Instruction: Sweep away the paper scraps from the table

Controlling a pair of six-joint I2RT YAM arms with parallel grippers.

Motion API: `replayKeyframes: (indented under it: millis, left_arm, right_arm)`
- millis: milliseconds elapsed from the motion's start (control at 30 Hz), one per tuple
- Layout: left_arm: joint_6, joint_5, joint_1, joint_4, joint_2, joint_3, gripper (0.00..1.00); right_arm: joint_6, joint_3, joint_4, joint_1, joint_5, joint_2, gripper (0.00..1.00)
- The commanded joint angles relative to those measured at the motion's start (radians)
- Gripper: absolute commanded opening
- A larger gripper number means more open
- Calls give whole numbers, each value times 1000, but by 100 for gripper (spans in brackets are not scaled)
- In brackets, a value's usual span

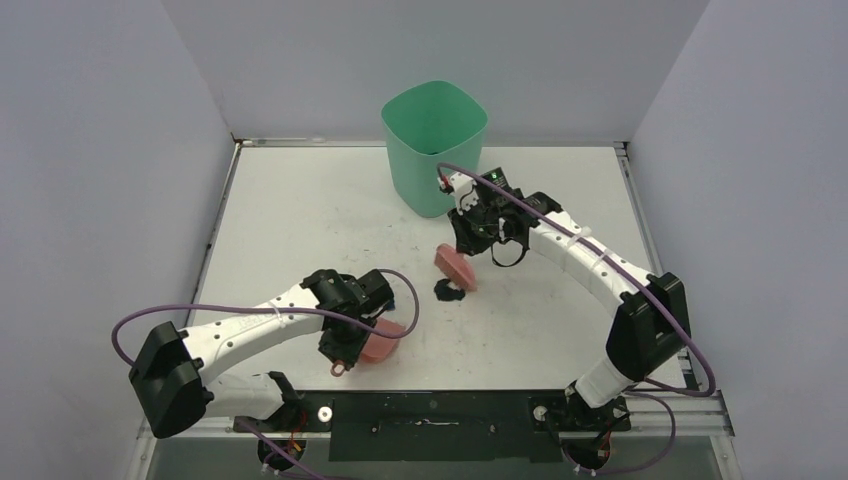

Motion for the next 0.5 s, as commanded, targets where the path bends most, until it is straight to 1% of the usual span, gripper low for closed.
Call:
replayKeyframes:
  millis: [0, 133, 267, 467]
  left_arm:
    - [-20, -23, -9, 53, 4, 2, 0]
    - [-11, -9, -8, 78, 20, 10, 0]
    - [9, -3, -9, 90, 56, 16, 0]
    - [13, -3, -9, 117, 78, 21, 0]
  right_arm:
    - [53, 81, -8, 85, -135, 84, 5]
    - [53, 144, -3, 165, -142, 166, 5]
    - [53, 201, 5, 217, -160, 252, 5]
    - [31, 249, -15, 266, -212, 304, 5]
